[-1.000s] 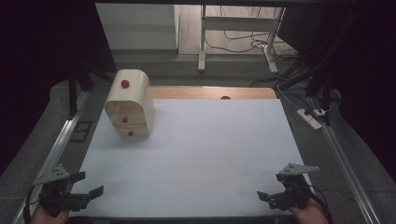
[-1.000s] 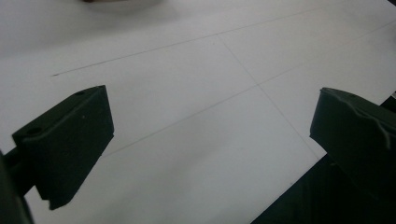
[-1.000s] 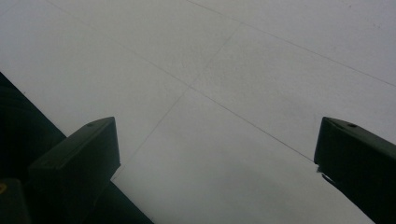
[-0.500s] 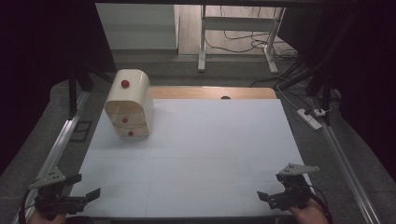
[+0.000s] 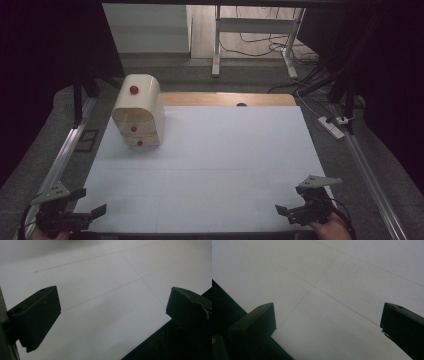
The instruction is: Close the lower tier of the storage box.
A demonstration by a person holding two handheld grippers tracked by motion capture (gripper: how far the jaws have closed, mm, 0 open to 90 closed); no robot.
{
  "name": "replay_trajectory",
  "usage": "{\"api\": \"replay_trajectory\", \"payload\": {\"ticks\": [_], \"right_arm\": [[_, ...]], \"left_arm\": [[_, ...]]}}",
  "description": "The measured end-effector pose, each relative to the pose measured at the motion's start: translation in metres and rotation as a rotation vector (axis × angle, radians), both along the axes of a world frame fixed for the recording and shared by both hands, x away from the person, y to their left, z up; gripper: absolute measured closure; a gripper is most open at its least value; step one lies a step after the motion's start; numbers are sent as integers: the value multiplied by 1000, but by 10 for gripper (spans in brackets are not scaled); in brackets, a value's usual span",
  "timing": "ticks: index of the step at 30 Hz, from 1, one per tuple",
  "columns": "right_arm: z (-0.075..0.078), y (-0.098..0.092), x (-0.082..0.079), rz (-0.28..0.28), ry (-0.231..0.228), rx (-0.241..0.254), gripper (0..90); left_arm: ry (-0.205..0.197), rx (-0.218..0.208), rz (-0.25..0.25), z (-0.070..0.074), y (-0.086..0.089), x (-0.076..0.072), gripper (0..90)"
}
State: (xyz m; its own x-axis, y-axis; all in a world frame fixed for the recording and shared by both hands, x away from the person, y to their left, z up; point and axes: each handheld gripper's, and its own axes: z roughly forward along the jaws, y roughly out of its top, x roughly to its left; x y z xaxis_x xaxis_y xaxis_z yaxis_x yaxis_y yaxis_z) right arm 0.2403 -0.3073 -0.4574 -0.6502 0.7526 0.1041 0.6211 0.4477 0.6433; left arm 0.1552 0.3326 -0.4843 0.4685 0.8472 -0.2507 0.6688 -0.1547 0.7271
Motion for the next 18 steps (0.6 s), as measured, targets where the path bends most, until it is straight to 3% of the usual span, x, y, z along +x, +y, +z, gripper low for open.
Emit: {"api": "replay_trajectory", "payload": {"ticks": [18], "right_arm": [[0, 1, 0, -2, -2, -7, 3]], "left_arm": [[34, 41, -19, 0, -4, -5, 0]]}}
